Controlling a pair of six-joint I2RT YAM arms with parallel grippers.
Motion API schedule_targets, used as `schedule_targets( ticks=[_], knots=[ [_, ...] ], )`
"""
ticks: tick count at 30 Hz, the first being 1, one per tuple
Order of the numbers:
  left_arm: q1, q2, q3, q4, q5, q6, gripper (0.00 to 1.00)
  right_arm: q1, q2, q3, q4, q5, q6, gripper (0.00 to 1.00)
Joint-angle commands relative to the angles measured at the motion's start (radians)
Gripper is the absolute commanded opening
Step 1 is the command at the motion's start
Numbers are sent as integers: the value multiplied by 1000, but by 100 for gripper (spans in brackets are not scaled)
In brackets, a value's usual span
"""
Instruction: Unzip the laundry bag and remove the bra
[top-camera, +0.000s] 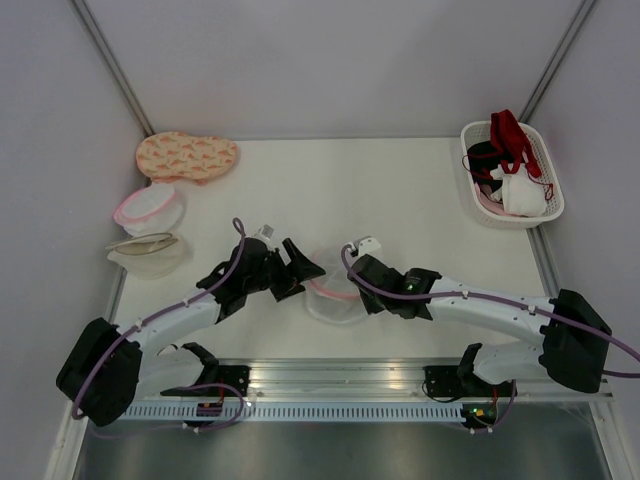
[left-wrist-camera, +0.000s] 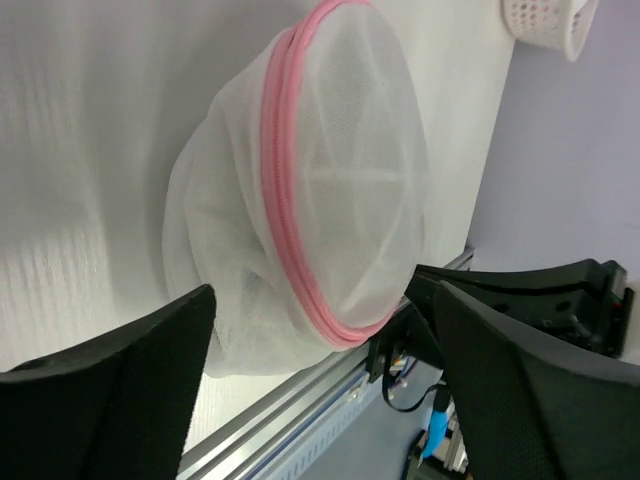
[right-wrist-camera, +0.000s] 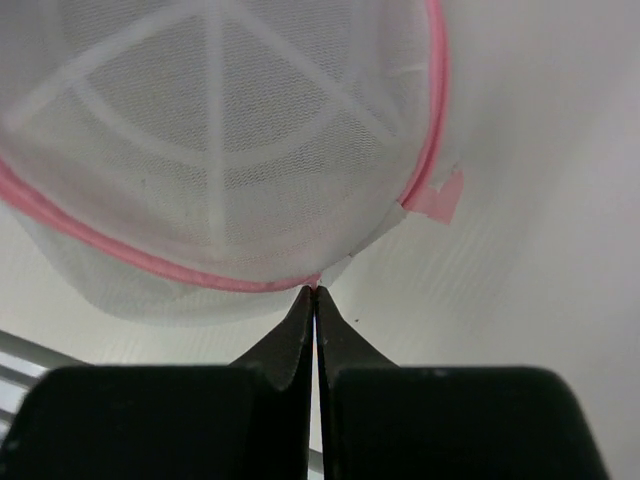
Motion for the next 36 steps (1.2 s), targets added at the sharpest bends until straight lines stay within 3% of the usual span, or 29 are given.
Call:
schedule_targets(
  ticks=[1,3,10,12,14,17,20,23,36],
  knots=[
    [5,-119,-24,-13,-71,-29,96,0,33,50,-25,128,-27,0],
    [5,-179,-35,-50,-103,-32,100,-4,53,67,-37,177,-35,0],
    [5,-467,-49,-289,-255,-33,100,-26,116,122,-140,392,-25,1],
    [5,-549,-52,-354,-284,-27,100,-30,113,145,-172,423,-22,34],
    [5,-589,-44,-421,-302,-21,100,-30,90,167,-181,418,-28,55],
    [5,-661,-34,-475,-318,-13,100,-32,8,173,-125,229,-97,73],
    [5,-707,-25,-529,-329,-10,100,-30,-70,176,-43,11,-150,77],
    [5,-739,-24,-547,-327,-13,100,-30,-66,205,3,-66,-166,77],
    [5,-846,-9,-636,-353,-27,100,-1,353,487,3,-22,-202,73]
  ],
)
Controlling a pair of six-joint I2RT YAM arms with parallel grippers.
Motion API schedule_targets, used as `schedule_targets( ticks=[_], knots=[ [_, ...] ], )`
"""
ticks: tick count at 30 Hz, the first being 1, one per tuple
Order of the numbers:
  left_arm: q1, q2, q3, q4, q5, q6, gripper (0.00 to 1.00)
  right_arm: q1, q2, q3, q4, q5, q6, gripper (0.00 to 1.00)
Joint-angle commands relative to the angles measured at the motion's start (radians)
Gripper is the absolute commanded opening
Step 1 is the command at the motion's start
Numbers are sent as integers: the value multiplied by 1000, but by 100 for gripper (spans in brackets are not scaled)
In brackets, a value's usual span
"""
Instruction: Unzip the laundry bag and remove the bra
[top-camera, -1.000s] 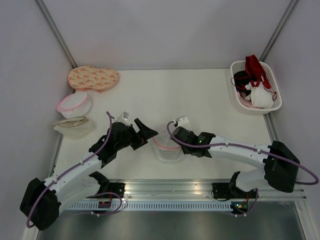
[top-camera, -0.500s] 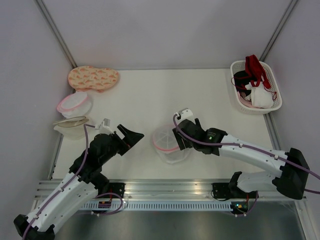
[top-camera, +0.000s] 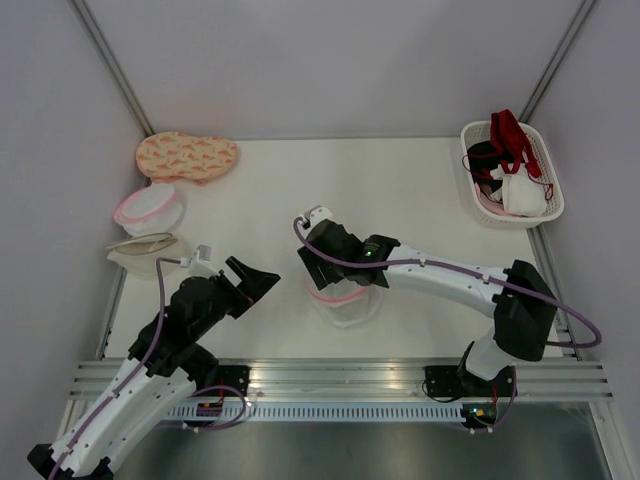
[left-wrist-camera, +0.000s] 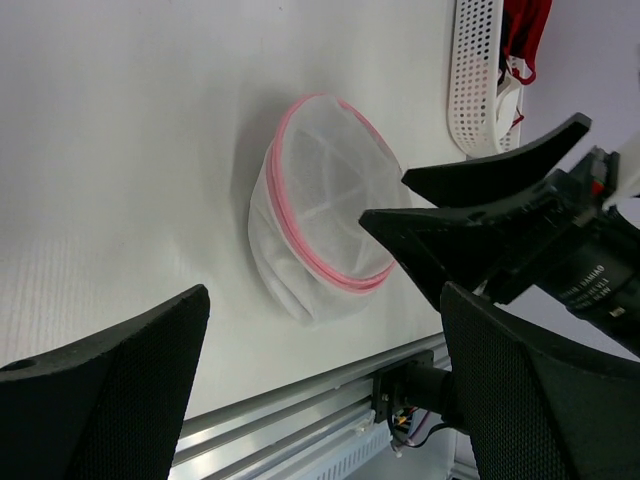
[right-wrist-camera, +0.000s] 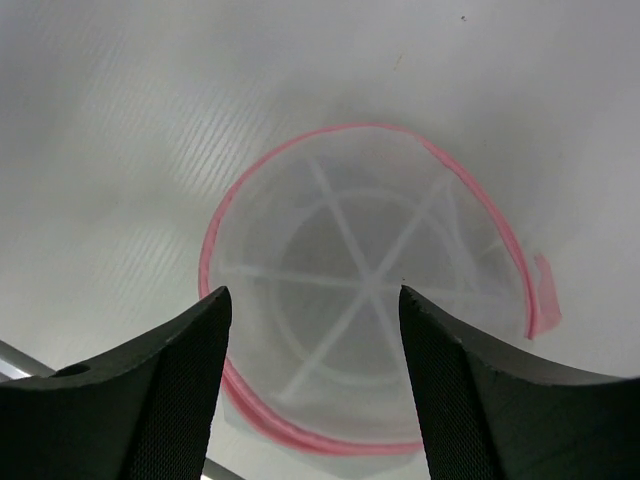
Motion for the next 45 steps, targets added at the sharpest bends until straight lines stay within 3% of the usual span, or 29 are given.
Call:
schedule_targets(
  ticks=[1,10,13,19,27,33,40,45],
  knots=[
    [4,-37,35,-51,-40,-15,100,11,92,92,-1,25,-14,73],
    [4,-156,44,-143,-98,-20,100,56,276,173,-50,96,28,64],
    [4,-173,52,-166,-113,-18,100,62,318,173,-84,153,49,49],
    [4,-195,53,-182,-126,-20,100,70,369,156,-105,205,55,31],
    [4,-201,58,-195,-130,-25,100,71,395,101,-55,173,61,29],
    [4,-210,67,-211,-139,-25,100,71,416,66,-21,154,66,2],
    [4,-213,72,-223,-141,-22,100,73,343,50,-13,139,69,0],
    [4,-198,58,-202,-121,-8,100,70,131,20,30,102,74,0]
  ],
)
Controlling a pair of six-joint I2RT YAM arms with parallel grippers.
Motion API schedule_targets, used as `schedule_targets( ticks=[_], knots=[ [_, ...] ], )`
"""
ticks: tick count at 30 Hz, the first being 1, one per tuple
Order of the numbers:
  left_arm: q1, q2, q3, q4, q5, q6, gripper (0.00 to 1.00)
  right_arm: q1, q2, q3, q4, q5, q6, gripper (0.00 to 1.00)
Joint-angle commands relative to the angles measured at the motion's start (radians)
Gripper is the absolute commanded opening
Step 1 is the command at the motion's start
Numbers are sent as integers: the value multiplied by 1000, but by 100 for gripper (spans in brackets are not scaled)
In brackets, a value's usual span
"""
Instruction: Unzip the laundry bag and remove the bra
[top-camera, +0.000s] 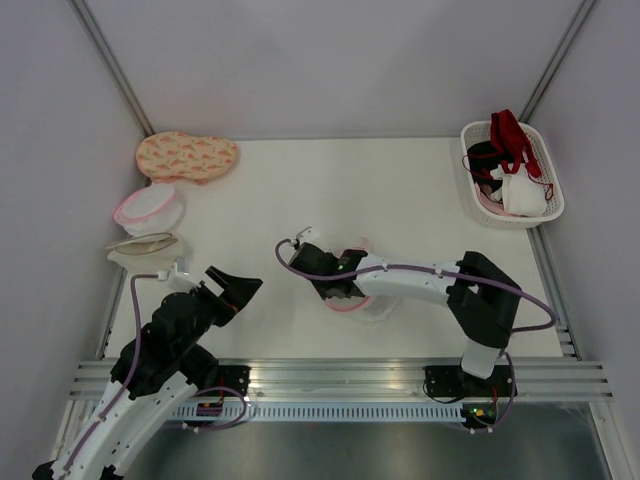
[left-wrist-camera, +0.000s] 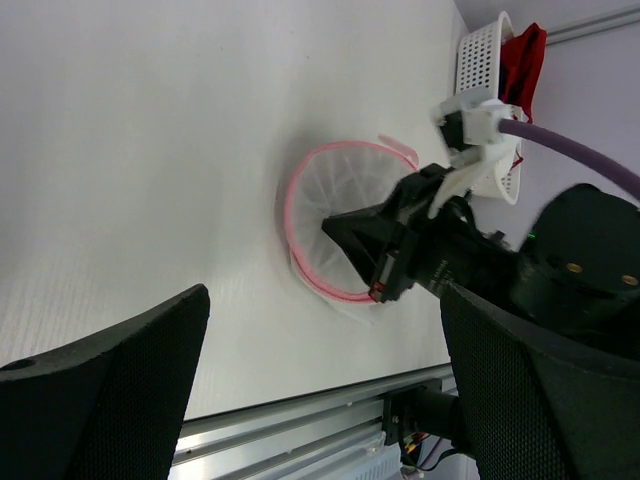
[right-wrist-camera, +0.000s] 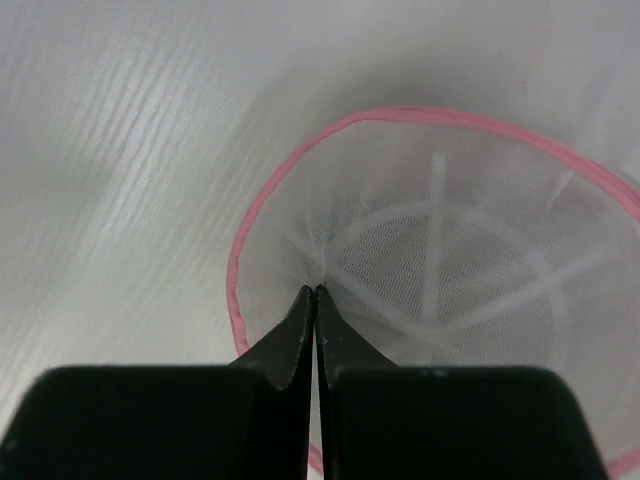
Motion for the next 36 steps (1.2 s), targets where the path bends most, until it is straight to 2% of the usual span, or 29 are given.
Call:
schedule_targets(
  ticks=[1,5,8,12,16,21,22,25,31,36],
  knots=[
    [4,14,14,23,7,-3,100,-2,-179,-20,29,-35,22,0],
    [4,55,0,95,35,8,100,-25,-395,-57,73,-53,52,0],
    [4,110,-19,191,85,26,100,-71,-532,-123,139,-143,95,1],
    [4,219,-52,337,148,51,100,-155,-692,-230,228,-249,183,0],
    [4,412,-95,523,233,74,99,-259,-831,-344,282,-268,272,0],
    [2,631,-102,724,315,126,99,-316,-876,-419,285,-308,336,0],
    [2,674,-98,818,328,138,98,-333,-893,-434,297,-326,347,0],
    [-2,825,-82,969,381,192,95,-371,-926,-473,342,-392,385,0],
    [-25,1096,-4,1046,409,307,84,-436,-994,-491,343,-473,395,0],
    [-27,1228,5,1132,388,312,84,-488,-1019,-507,368,-575,401,0]
  ],
)
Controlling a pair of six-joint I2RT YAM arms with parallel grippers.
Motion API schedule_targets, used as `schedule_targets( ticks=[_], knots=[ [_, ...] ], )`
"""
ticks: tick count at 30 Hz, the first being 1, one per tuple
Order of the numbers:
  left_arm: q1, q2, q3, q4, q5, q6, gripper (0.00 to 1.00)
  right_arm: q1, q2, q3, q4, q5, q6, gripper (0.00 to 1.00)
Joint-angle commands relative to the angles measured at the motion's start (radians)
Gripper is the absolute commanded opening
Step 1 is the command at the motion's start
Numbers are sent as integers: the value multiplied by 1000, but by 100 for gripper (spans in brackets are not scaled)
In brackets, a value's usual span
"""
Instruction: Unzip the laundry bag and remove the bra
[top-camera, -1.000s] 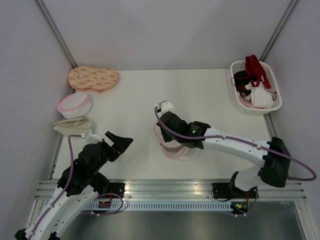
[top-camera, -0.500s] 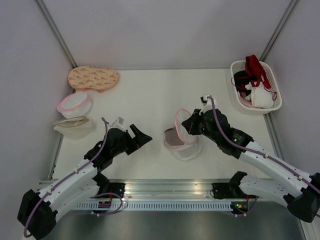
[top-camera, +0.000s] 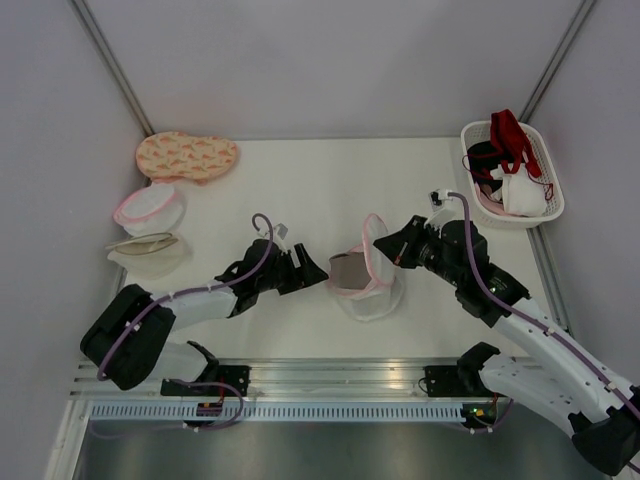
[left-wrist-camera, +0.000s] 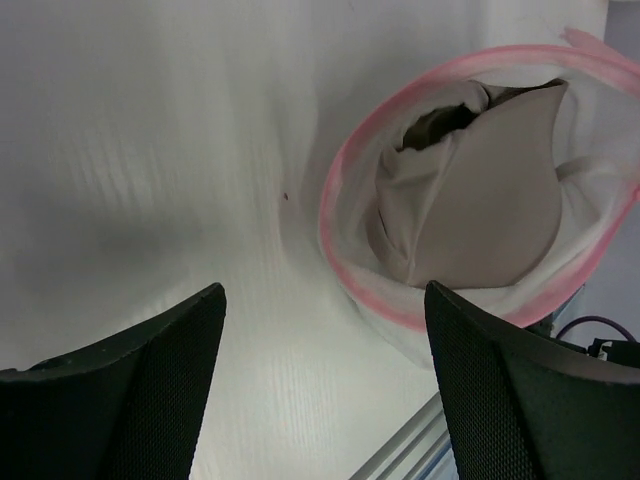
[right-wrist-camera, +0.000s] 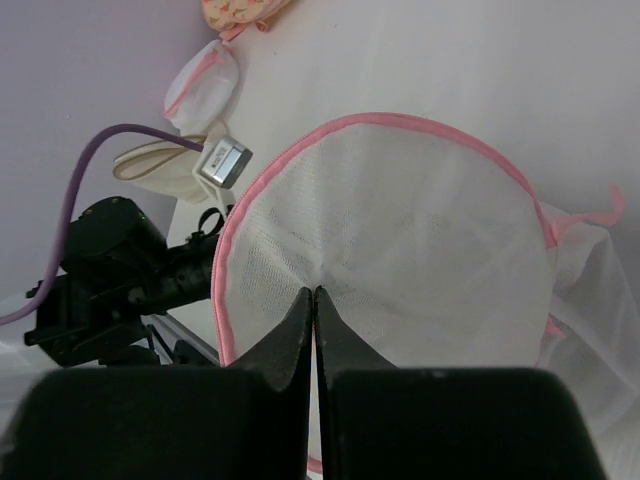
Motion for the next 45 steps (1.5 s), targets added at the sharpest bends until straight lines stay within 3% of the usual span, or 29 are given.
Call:
schedule_targets(
  ticks=[1,5,9,13,25,35,42,45],
  knots=[
    [-3,68,23,156,6,57,84,-29,-20,-12,63,-102,20,0],
    [-3,136,48,203,3,23,84,-40,-25,-15,60,-116,13,1],
    [-5,208,147,68,-8,29,77,-52,-31,-7,57,-120,11,1],
    [-5,289,227,-23,-17,38,56,-61,-33,-6,50,-126,5,1],
    [-6,328,240,-74,-5,28,15,-104,-26,-9,43,-151,-12,0],
    [-11,397,244,86,125,-40,24,-121,-11,-10,48,-182,-18,0],
    [-11,402,252,72,144,-47,25,-135,-11,-12,45,-189,-26,0],
    [-9,354,232,19,87,-47,26,-138,-11,-13,42,-191,-27,0]
  ],
)
